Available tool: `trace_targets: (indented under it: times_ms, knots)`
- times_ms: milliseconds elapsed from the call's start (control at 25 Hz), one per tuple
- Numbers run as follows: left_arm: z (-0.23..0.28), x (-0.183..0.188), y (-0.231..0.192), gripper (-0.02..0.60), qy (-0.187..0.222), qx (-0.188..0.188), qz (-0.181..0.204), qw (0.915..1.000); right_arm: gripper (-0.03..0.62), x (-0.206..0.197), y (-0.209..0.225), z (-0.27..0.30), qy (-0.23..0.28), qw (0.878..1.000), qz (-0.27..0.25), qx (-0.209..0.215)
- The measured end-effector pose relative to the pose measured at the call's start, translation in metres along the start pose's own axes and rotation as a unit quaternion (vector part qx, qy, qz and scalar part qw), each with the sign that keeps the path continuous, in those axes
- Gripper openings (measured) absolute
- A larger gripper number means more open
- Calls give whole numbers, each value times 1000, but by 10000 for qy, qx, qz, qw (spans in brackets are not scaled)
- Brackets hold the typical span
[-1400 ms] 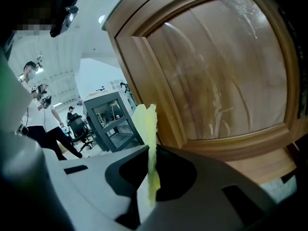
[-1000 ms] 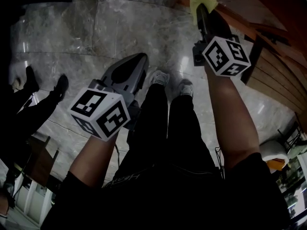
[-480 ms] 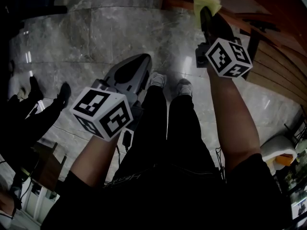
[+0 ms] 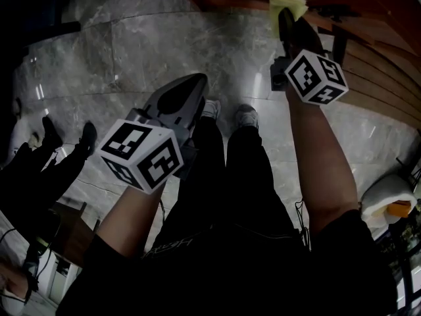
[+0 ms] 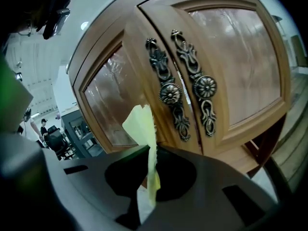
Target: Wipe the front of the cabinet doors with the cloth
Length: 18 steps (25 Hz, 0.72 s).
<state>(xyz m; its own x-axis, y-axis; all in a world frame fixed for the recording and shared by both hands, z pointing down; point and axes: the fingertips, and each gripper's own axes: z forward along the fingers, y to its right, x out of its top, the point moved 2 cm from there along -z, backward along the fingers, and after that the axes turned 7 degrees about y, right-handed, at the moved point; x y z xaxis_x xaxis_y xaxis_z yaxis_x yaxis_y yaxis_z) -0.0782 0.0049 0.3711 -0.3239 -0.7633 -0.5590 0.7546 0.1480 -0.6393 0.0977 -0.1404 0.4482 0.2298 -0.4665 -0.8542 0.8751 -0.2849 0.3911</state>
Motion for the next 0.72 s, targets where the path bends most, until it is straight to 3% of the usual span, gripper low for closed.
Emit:
trace_targets:
  times_ms: [480, 720]
  knots:
    - [25, -11, 34, 6, -116, -11, 138, 9998, 41, 8, 54, -31, 114, 9994, 147, -303]
    - [25, -4, 61, 6, 40, -56, -32, 10000, 41, 18, 59, -58, 27, 9998, 70, -168]
